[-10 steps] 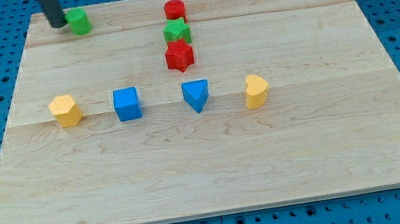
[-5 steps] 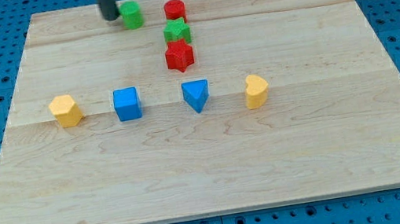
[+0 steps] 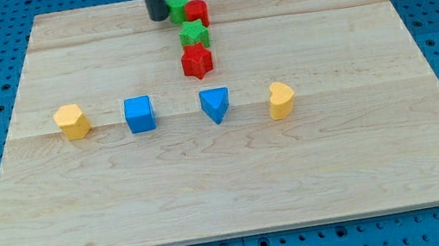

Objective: Move the green circle to the top of the red circle

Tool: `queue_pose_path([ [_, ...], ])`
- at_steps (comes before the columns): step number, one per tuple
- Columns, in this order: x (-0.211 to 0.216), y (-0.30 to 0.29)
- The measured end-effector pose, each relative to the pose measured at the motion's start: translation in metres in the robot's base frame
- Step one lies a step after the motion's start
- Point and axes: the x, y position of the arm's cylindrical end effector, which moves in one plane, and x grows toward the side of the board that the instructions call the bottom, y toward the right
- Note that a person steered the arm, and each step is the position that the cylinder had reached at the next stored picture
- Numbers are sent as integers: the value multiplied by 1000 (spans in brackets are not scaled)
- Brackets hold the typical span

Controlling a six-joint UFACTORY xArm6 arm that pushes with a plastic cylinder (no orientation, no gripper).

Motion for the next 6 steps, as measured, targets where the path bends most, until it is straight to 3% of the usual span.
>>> queue_pose_path([
  [4, -14, 12],
  [5, 7, -27],
  [6, 74, -17],
])
